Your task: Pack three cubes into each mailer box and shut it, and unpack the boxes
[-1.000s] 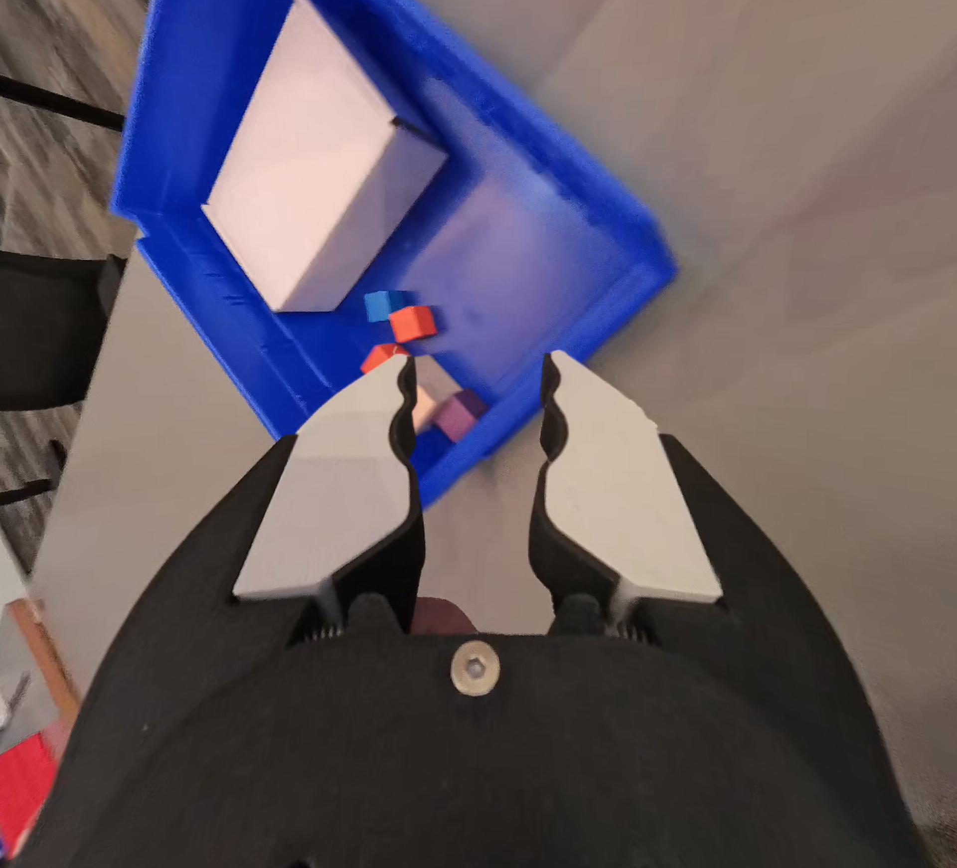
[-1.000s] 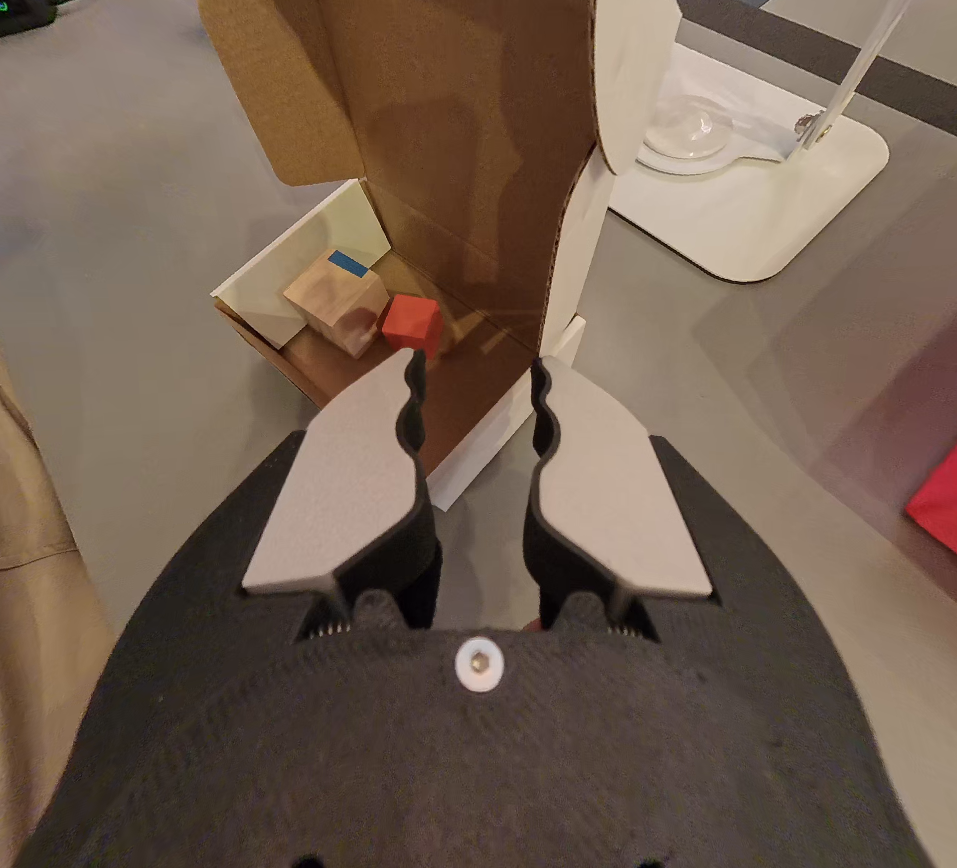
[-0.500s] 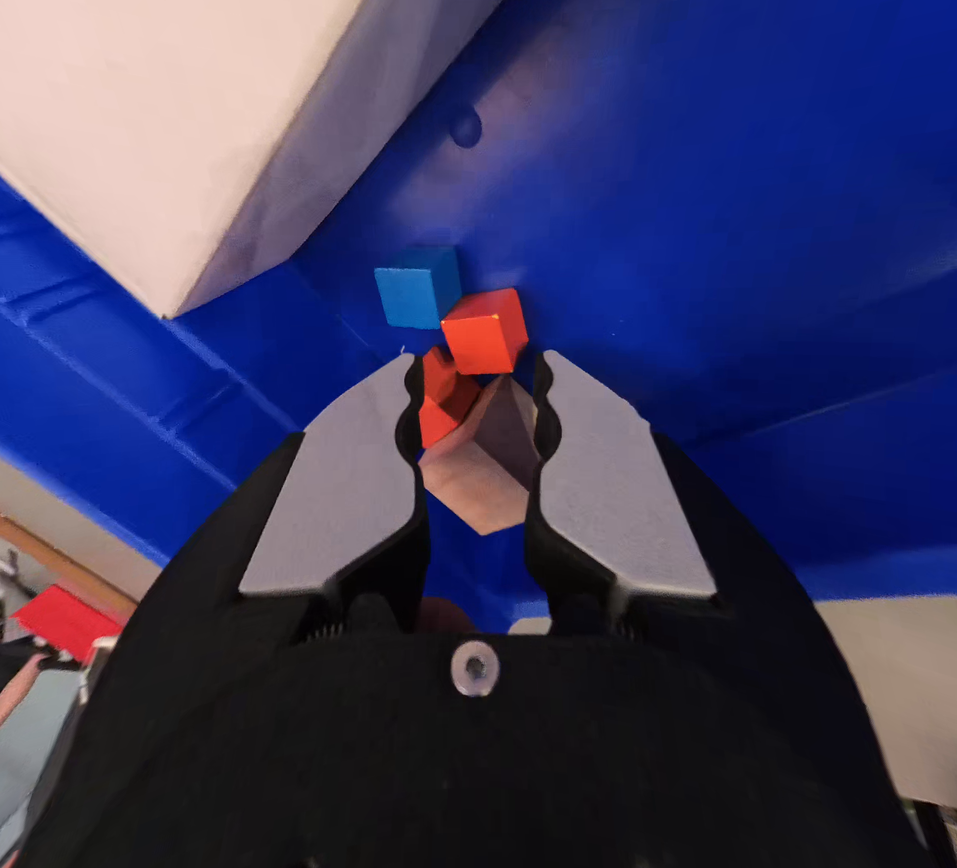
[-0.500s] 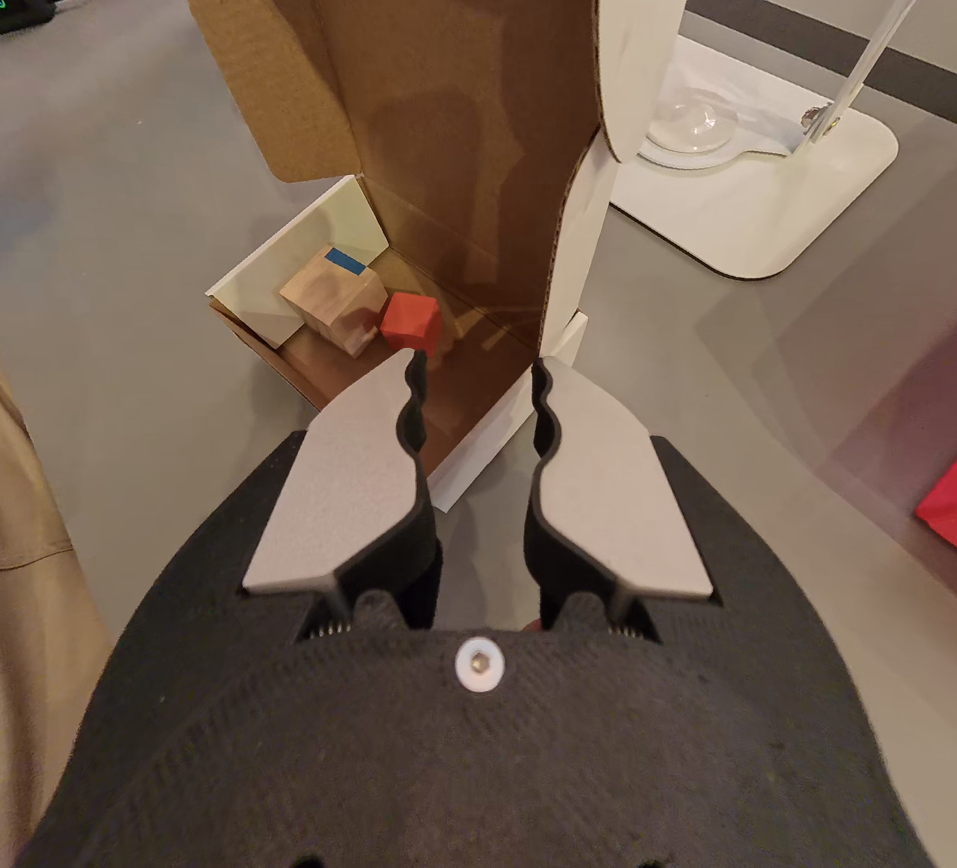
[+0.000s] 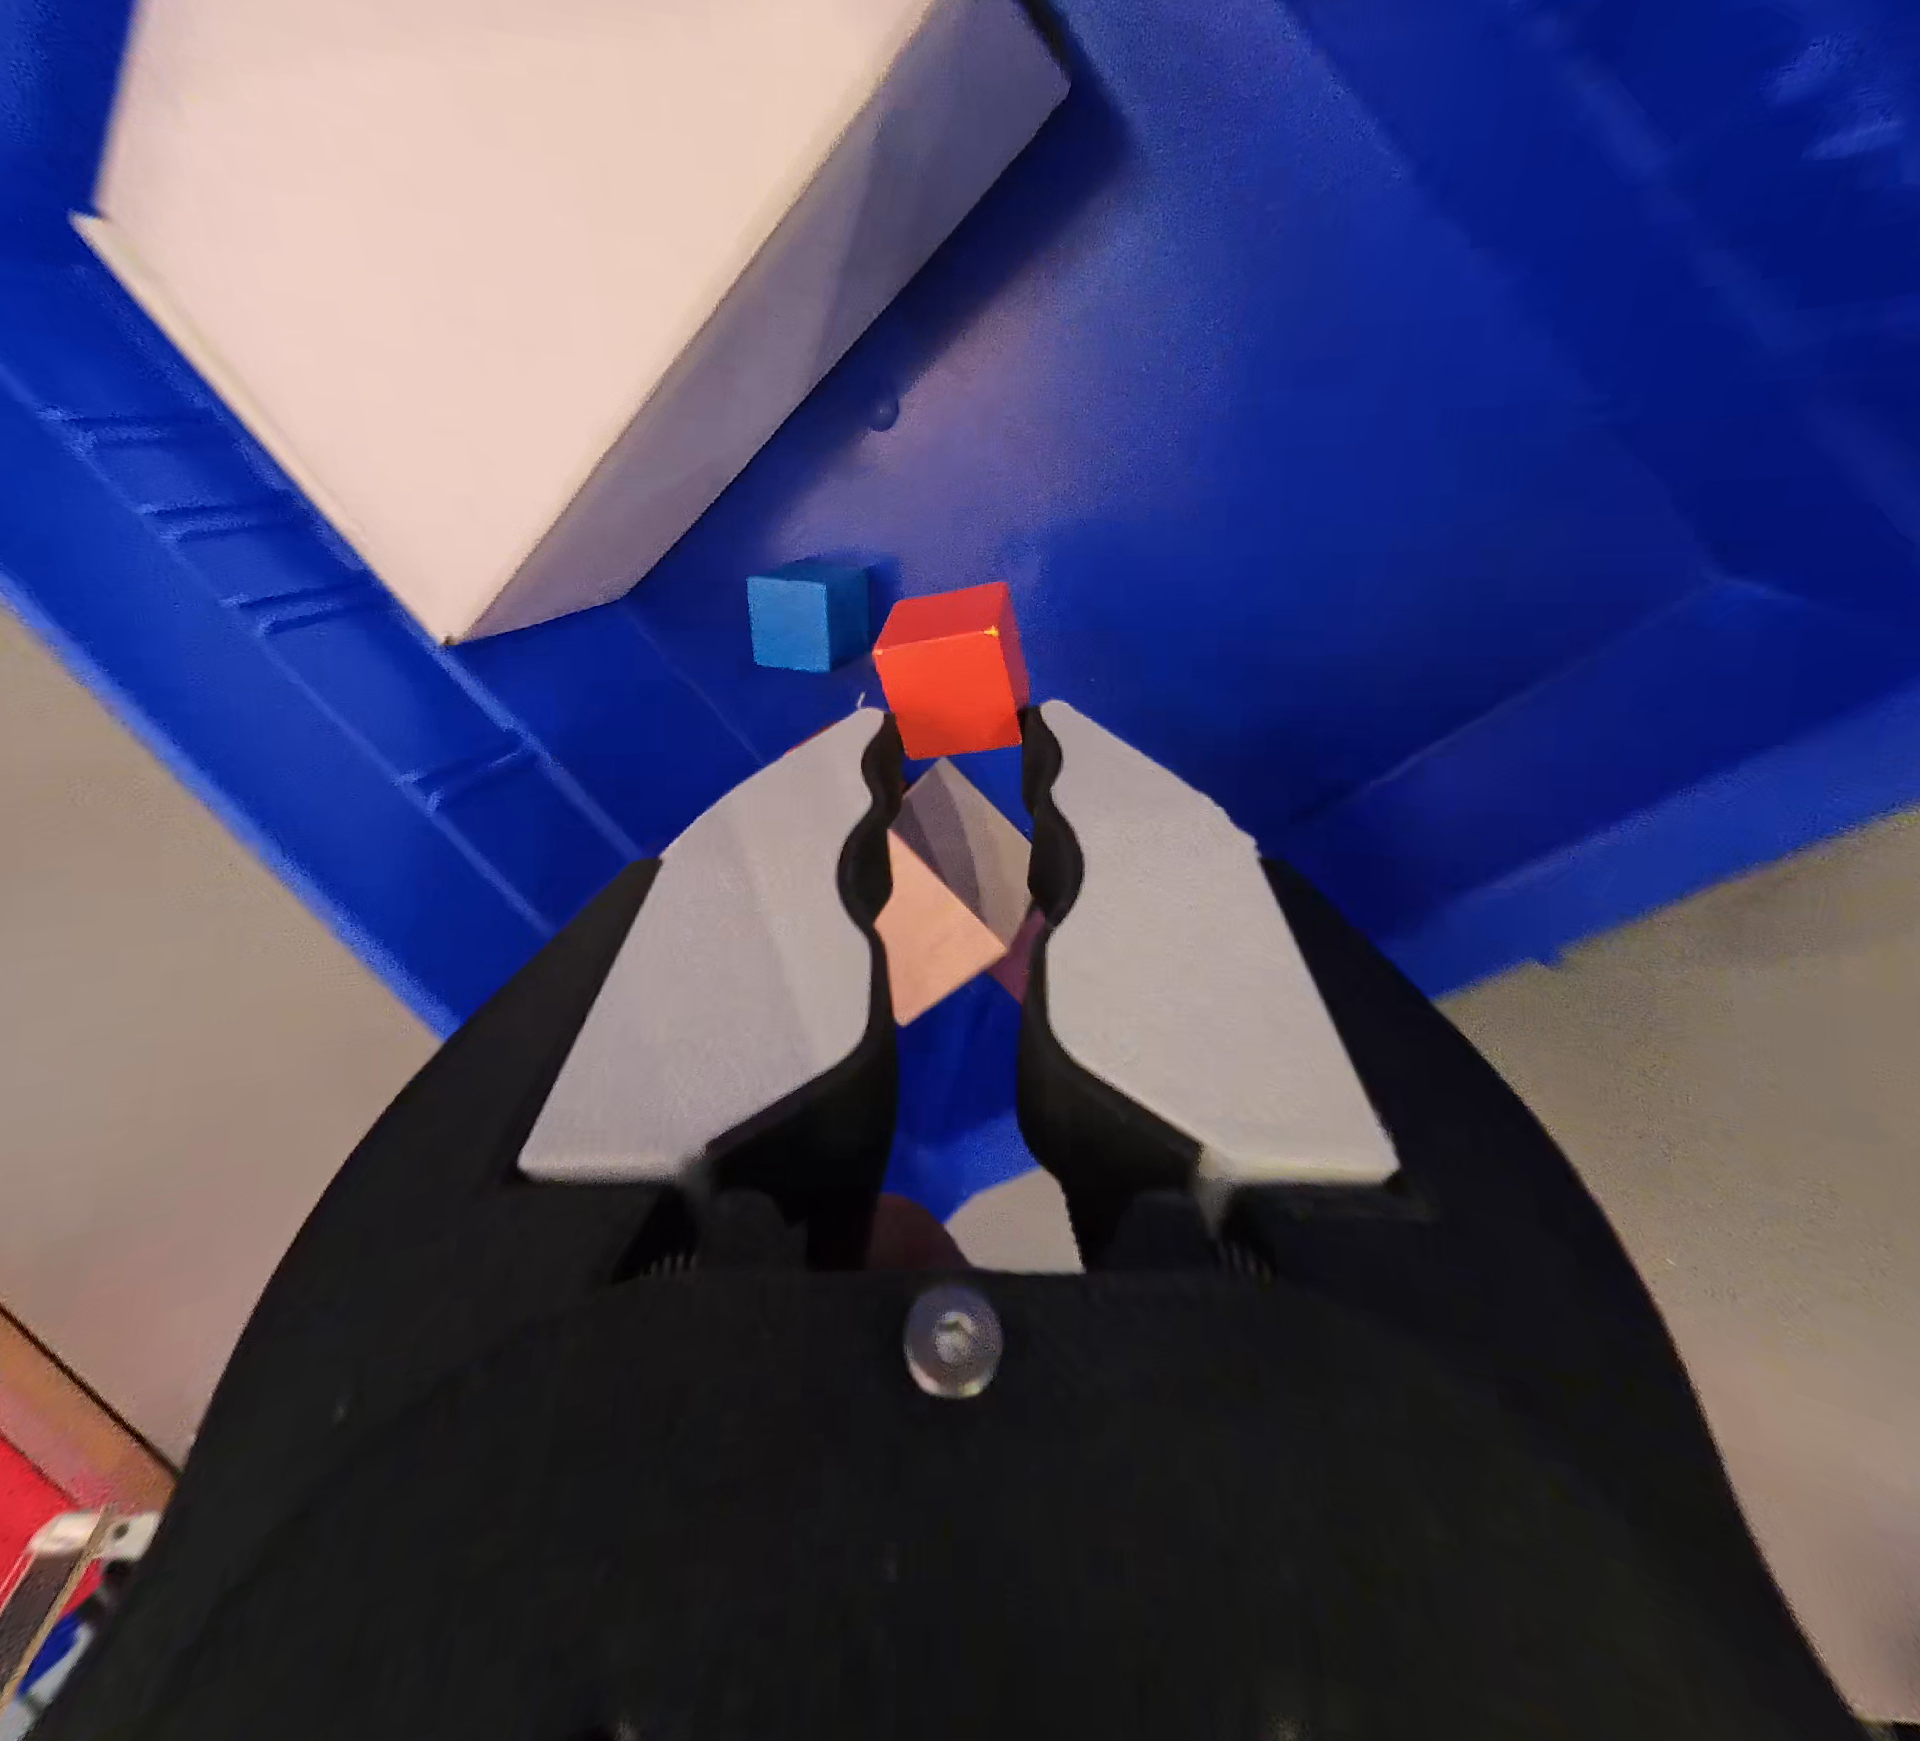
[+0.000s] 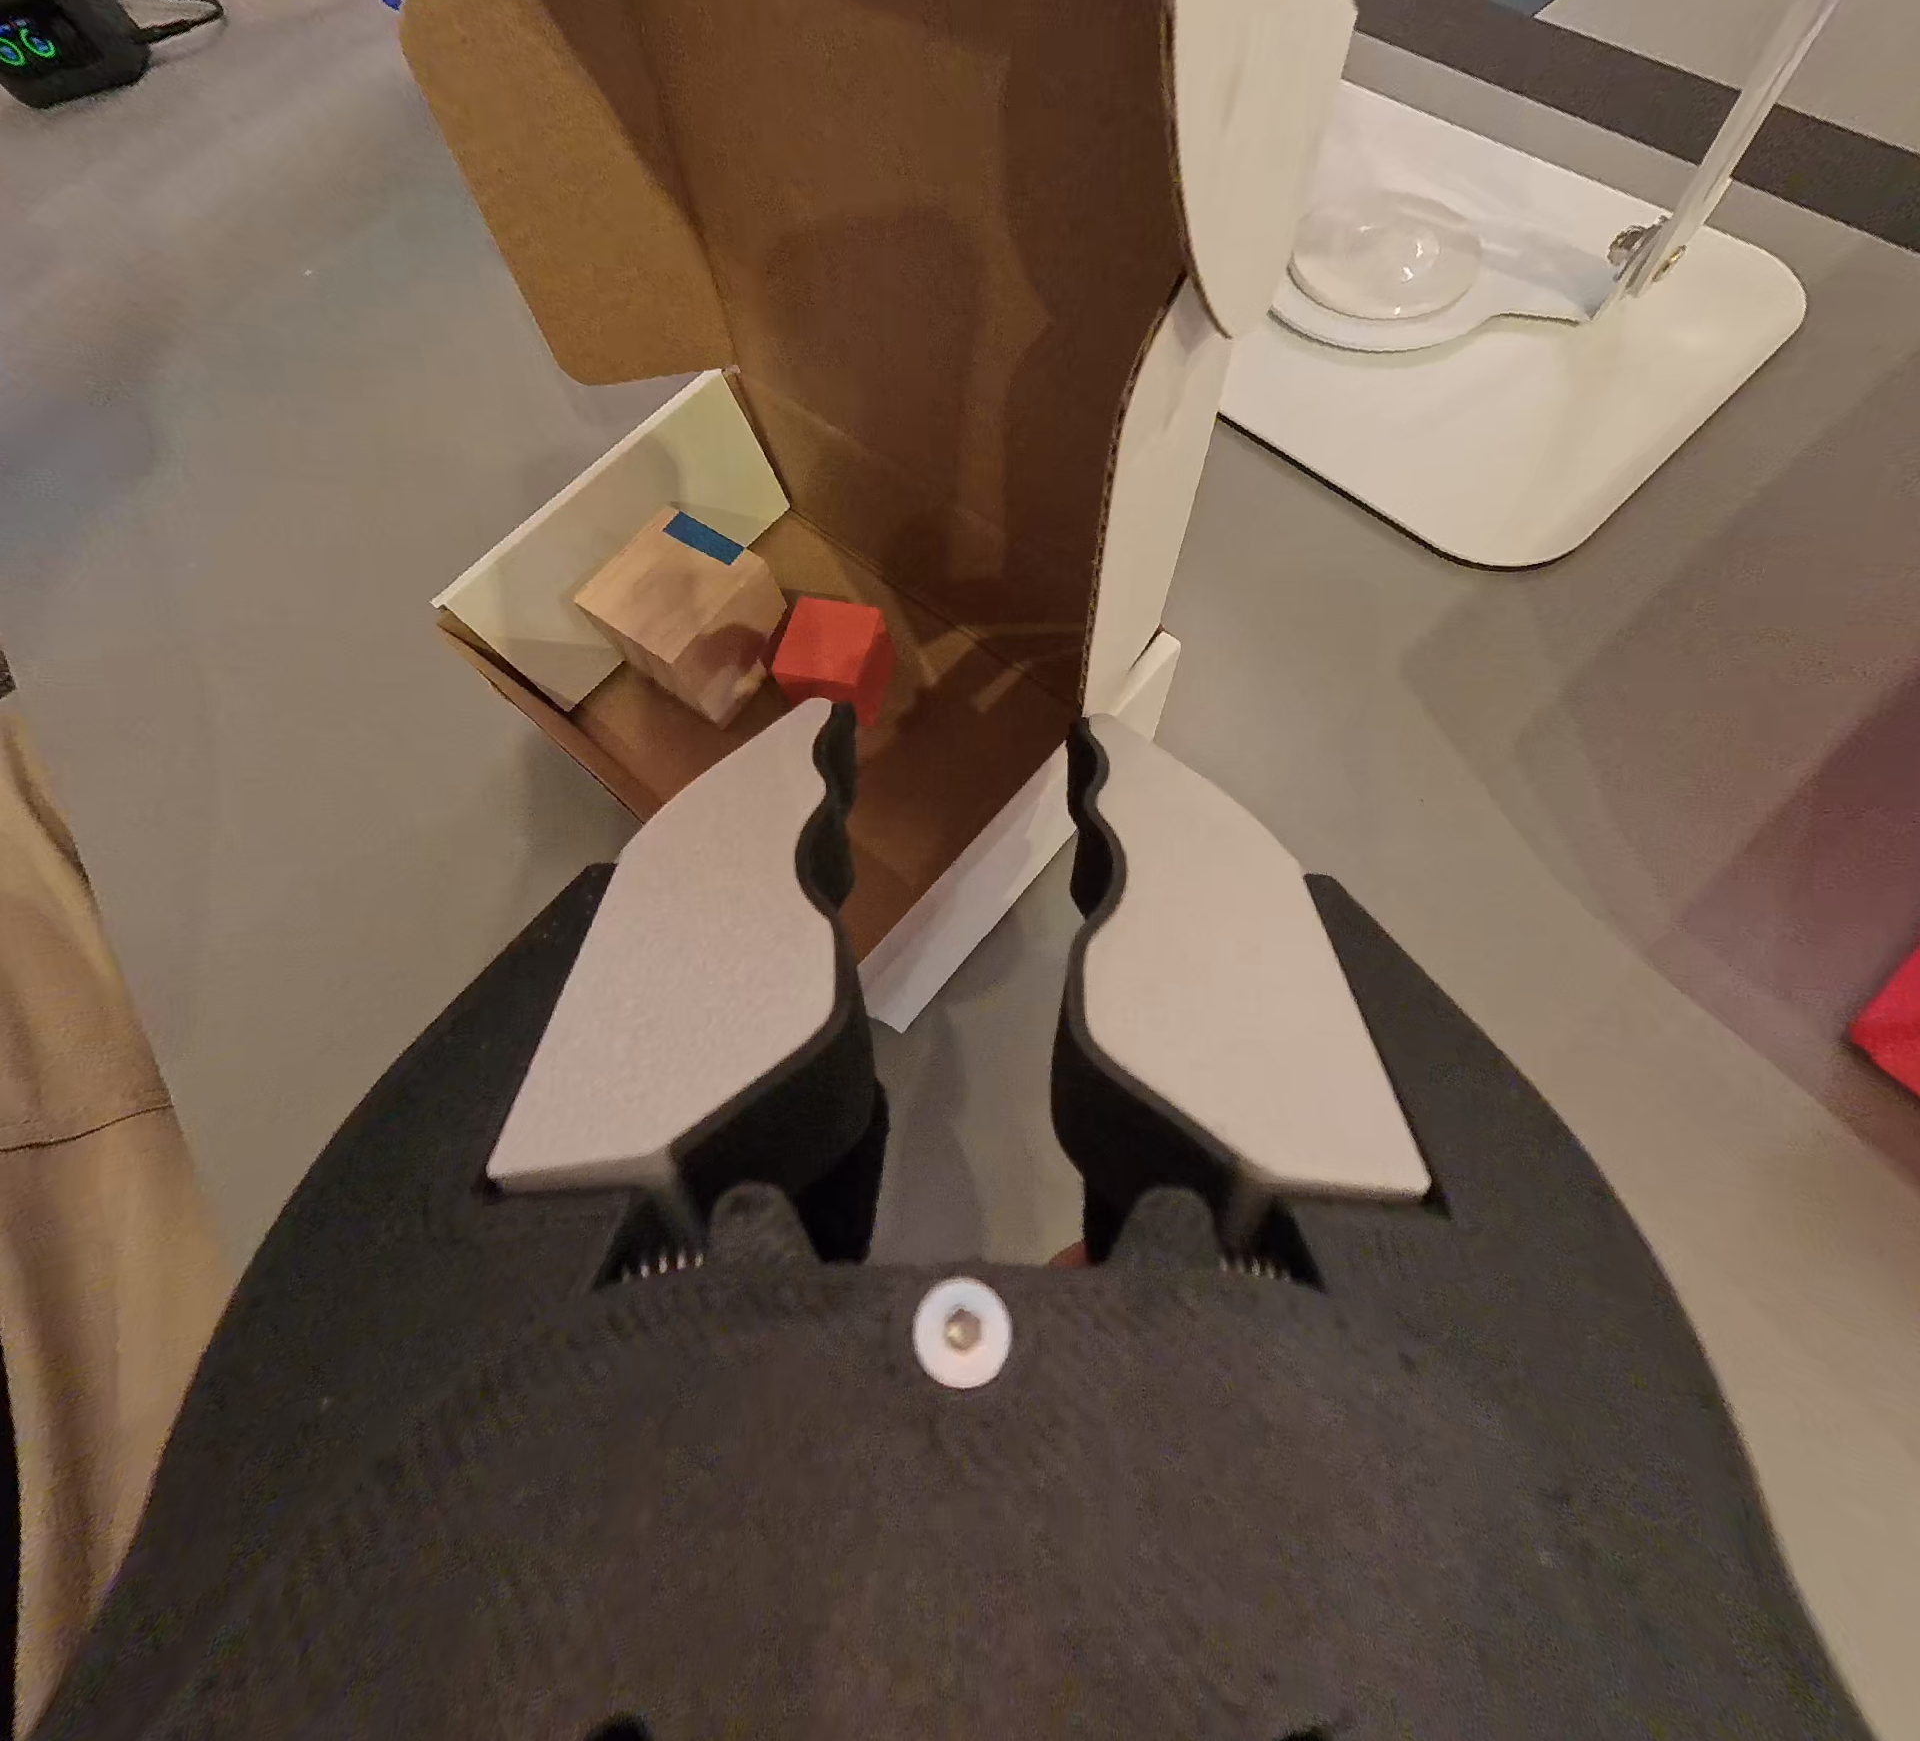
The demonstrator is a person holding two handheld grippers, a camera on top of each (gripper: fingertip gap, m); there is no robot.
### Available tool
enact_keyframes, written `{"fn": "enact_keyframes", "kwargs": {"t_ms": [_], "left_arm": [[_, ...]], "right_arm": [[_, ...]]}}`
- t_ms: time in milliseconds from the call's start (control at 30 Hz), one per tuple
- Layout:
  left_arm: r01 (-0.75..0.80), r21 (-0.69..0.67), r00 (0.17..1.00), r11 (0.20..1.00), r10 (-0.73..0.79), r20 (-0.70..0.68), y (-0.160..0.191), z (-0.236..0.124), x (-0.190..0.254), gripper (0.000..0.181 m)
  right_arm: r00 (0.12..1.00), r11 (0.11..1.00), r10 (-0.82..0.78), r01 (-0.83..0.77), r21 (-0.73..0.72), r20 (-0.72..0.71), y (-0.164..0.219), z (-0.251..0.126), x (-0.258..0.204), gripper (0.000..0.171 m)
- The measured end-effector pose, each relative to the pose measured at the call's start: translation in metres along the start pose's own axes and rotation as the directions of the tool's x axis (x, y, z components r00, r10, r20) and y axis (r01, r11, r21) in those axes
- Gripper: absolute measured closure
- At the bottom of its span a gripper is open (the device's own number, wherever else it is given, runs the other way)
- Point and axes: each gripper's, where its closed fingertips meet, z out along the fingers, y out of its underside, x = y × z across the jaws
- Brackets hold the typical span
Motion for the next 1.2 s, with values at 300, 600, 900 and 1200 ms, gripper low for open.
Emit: {"fn": "enact_keyframes", "kwargs": {"t_ms": [300,600,900,1200], "left_arm": [[-0.012,0.29,1.0,0.957,0.008,0.016,-0.005,-0.104,0.055,0.159],[-0.302,0.512,0.945,0.804,0.324,0.047,-0.042,-0.212,0.245,0.159],[-0.436,0.551,0.867,0.711,0.496,0.045,-0.121,-0.201,0.374,0.159],[-0.442,0.39,0.866,0.808,0.498,-0.049,-0.158,-0.128,0.391,0.159]], "right_arm": [[1.0,1.0,-0.009,0.009,-0.001,-0.009,-0.002,-0.002,-0.001,0.133],[1.0,1.0,-0.011,0.011,-0.018,-0.016,-0.001,-0.002,-0.001,0.133],[0.997,0.999,-0.039,0.039,-0.005,-0.062,-0.006,-0.012,0.002,0.134],[0.994,1.0,-0.016,0.018,0.012,-0.109,-0.008,-0.021,0.012,0.135]]}}
